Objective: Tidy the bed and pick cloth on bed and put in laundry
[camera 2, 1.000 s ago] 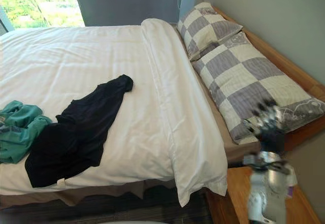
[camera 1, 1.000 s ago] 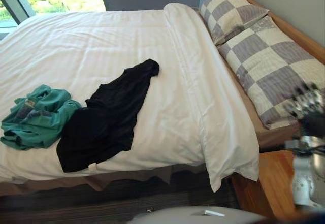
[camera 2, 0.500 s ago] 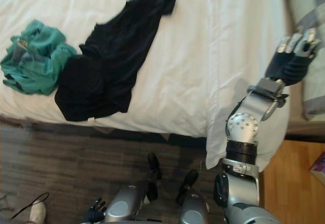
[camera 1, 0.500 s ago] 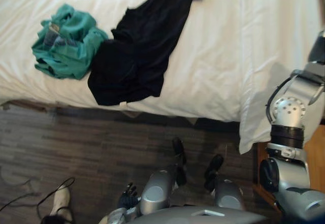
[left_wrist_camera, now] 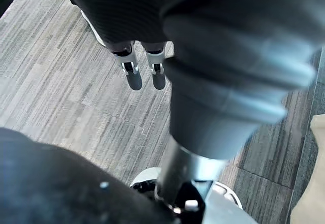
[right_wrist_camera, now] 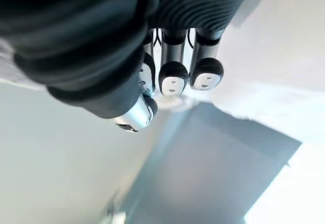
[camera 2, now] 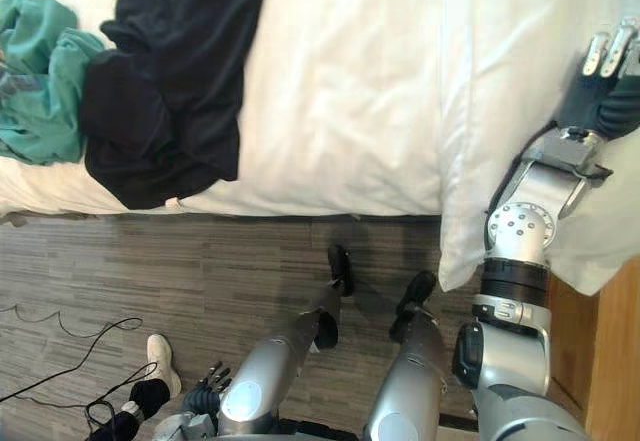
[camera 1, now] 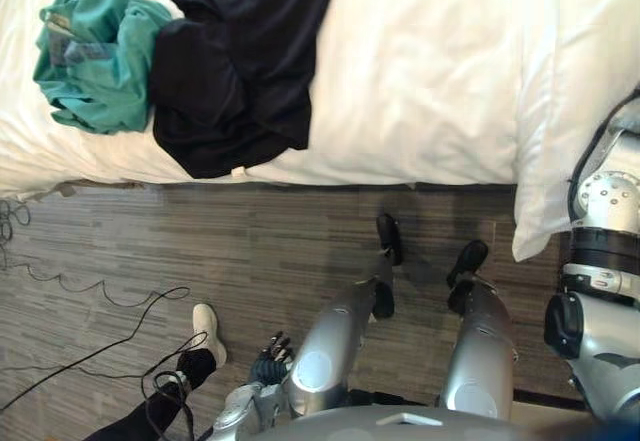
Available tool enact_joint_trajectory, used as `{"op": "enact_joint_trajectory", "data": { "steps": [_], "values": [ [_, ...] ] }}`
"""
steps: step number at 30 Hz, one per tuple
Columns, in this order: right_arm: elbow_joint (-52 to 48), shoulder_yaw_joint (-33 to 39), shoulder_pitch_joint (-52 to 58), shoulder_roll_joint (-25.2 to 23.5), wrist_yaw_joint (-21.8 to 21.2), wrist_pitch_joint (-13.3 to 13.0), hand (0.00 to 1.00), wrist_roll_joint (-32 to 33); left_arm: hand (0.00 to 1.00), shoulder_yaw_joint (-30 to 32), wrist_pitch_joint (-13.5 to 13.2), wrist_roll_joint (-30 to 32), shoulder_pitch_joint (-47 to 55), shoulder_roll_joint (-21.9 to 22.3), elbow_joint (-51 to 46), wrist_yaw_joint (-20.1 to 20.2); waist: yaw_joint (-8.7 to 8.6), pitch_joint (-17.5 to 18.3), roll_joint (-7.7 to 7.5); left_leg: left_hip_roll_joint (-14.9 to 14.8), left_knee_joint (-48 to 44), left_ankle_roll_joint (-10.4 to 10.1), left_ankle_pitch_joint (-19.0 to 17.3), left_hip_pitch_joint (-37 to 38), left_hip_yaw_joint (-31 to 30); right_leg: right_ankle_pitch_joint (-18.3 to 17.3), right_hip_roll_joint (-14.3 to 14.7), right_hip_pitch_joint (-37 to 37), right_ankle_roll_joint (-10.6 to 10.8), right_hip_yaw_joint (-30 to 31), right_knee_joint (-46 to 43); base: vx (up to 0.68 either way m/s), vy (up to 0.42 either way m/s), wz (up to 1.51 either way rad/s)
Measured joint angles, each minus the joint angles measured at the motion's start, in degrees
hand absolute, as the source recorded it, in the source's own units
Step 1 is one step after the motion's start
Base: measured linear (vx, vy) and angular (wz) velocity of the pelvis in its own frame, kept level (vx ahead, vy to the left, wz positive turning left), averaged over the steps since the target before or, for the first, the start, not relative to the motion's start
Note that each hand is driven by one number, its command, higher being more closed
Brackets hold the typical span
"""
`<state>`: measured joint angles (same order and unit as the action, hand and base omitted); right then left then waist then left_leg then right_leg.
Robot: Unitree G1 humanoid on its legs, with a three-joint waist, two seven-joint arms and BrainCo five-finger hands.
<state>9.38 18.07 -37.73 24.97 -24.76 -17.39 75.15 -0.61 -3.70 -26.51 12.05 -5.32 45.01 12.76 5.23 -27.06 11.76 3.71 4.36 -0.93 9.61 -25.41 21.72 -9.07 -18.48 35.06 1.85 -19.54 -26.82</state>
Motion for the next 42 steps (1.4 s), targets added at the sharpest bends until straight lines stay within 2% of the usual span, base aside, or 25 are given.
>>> {"op": "enact_joint_trajectory", "data": {
  "steps": [2,5,8,10,12,13,15,17,18,20,21,25,28,30,32,35,40,42],
  "values": [
    [-2.2,-1.8,1.9,-1.0,-2.8,1.4,1.0,0.0,0.0,0.8,-0.5,0.0,0.0,0.2,0.8,1.3,-0.44,0.0,-0.05,-0.2,0.7,-0.6,0.4,-0.7,0.2,-0.3,0.2,1.7,-0.6,0.5,-1.0,-0.04,-0.087,-0.12],
    [-4.6,-3.6,5.4,-4.0,-6.1,1.3,1.0,0.2,0.0,1.5,-2.1,-1.4,0.0,0.4,2.4,3.1,-1.2,-0.3,-0.41,-0.7,0.9,-0.7,0.5,-1.3,1.5,-0.8,0.4,3.5,-1.2,1.2,-2.3,-0.02,-0.074,-0.14],
    [-9.0,-4.8,10.4,-5.7,-10.2,-0.5,1.0,2.9,0.0,3.3,-2.7,-1.6,0.0,1.5,3.4,4.3,-1.72,-0.4,-0.63,-0.8,1.1,-0.8,0.4,-1.7,2.9,-0.9,0.4,5.0,-1.4,2.0,-3.2,0.0,-0.043,-0.13],
    [-12.9,-5.0,15.4,-8.5,-13.4,-3.3,1.0,6.5,0.0,4.9,-3.9,-1.8,0.4,1.9,3.7,5.0,-2.62,-1.1,-1.56,-1.0,1.1,-1.6,-0.2,-1.7,3.4,-1.0,0.6,5.2,-1.5,2.3,-3.3,0.01,-0.039,-0.07],
    [-14.4,-4.4,18.5,-9.7,-13.6,-6.2,1.0,10.6,0.0,5.3,-4.4,-2.0,0.4,2.0,3.5,5.6,-2.78,-1.7,-2.49,-1.1,1.1,-1.7,-0.4,-1.6,4.5,-0.9,0.9,5.6,-1.6,3.1,-3.2,0.01,-0.022,-0.15],
    [-14.4,-3.6,19.4,-10.1,-13.3,-7.1,1.0,12.6,0.0,5.4,-4.5,-2.2,0.4,2.2,3.5,5.7,-2.84,-1.8,-2.7,-1.2,1.1,-1.6,-0.5,-1.6,4.7,-0.8,1.2,5.6,-1.6,3.2,-3.0,0.02,-0.021,-0.21],
    [-13.9,2.6,21.1,-11.7,-10.5,-10.4,1.0,20.8,0.0,6.4,-4.6,-2.3,0.4,2.6,3.6,6.2,-2.92,-2.1,-3.22,-1.7,1.1,-1.3,-0.7,-1.6,5.4,-0.3,1.9,5.4,-1.6,3.3,-2.1,0.03,-0.021,-0.18],
    [-9.7,10.7,21.8,-11.5,-4.4,-13.0,1.0,26.7,0.0,8.1,-5.7,-2.3,0.5,3.0,4.8,7.4,-3.07,-2.2,-4.19,-2.3,1.1,-1.1,-0.8,-1.2,6.1,0.1,2.6,4.9,-1.8,3.6,-1.0,0.04,-0.022,-0.18],
    [-8.2,13.0,21.9,-11.5,-2.6,-13.4,1.0,27.7,0.0,8.3,-5.8,-2.3,0.5,3.1,4.8,7.4,-3.27,-2.2,-4.28,-2.4,1.1,-1.0,-0.8,-1.0,6.0,0.2,2.7,4.5,-1.8,3.4,-0.7,0.07,-0.03,-0.11],
    [-4.1,18.6,21.9,-11.5,4.2,-14.9,1.0,29.2,0.0,9.9,-6.4,-2.2,0.4,3.8,5.9,7.4,-3.52,-2.3,-4.57,-3.1,1.1,-0.8,-1.1,0.2,6.1,0.7,3.6,2.5,-1.8,3.0,0.9,0.07,-0.031,-0.13],
    [-3.3,19.6,21.9,-11.5,5.5,-15.0,1.0,29.2,0.0,10.0,-6.7,-2.1,0.4,3.8,6.0,7.3,-3.59,-2.2,-4.65,-3.2,1.1,-0.8,-1.1,0.5,6.1,0.8,3.9,2.0,-1.8,2.9,1.1,0.06,-0.035,-0.13],
    [-1.1,23.5,22.2,-10.9,10.9,-15.5,1.0,27.5,0.0,10.3,-6.9,-2.1,0.4,3.6,5.9,6.4,-3.58,-2.0,-5.95,-4.7,0.2,-0.2,-1.8,1.6,5.9,1.0,5.1,-1.0,-1.9,1.0,3.3,0.06,-0.039,0.03],
    [-1.1,26.4,22.6,-10.6,11.8,-15.5,1.0,25.2,0.0,10.3,-6.3,-2.2,0.2,2.8,5.5,4.3,-2.37,-1.6,-7.16,-6.1,-1.2,0.5,-2.7,3.1,5.2,1.4,6.4,-5.0,-2.0,-0.7,5.9,0.07,-0.046,0.07],
    [-1.2,27.8,23.5,-10.0,12.5,-15.6,1.0,21.8,0.0,10.3,-4.5,-2.2,0.2,2.0,4.8,3.6,-2.33,-1.1,-8.1,-6.7,-2.4,0.6,-3.4,4.2,4.3,1.4,6.7,-7.9,-2.0,-2.2,7.2,0.1,-0.036,0.21],
    [-1.7,29.2,25.4,-8.5,12.6,-16.2,1.0,19.1,0.0,10.3,-2.9,-2.2,0.5,1.6,3.9,2.9,-1.57,-0.3,-8.98,-7.3,-3.4,1.2,-4.3,5.2,3.8,1.6,7.3,-10.6,-1.7,-3.4,8.7,0.13,-0.032,0.18],
    [-5.1,31.3,27.3,-5.9,12.0,-18.3,1.0,12.6,0.0,10.3,-1.2,-2.2,1.5,0.7,2.9,2.1,-0.78,1.7,-10.8,-7.9,-4.7,1.5,-5.6,7.0,2.2,2.2,8.2,-15.8,-1.2,-5.9,12.2,0.14,-0.002,0.24],
    [-11.2,27.8,26.2,-3.0,11.1,-18.3,1.0,2.9,0.0,10.3,-0.1,-2.1,3.1,0.3,1.8,1.9,0.41,4.4,-12.06,-7.7,-4.7,1.5,-5.9,8.9,0.4,2.7,8.7,-20.2,-0.6,-8.5,15.2,0.1,0.012,0.22],
    [-12.3,21.2,23.6,-1.7,10.6,-15.8,1.0,-0.8,0.0,10.3,0.1,-2.1,3.4,0.3,1.8,1.9,0.64,5.0,-12.29,-7.7,-4.7,1.5,-5.8,9.3,-1.0,3.3,9.3,-22.1,-0.6,-9.7,17.0,0.05,-0.005,0.27]
  ]
}}
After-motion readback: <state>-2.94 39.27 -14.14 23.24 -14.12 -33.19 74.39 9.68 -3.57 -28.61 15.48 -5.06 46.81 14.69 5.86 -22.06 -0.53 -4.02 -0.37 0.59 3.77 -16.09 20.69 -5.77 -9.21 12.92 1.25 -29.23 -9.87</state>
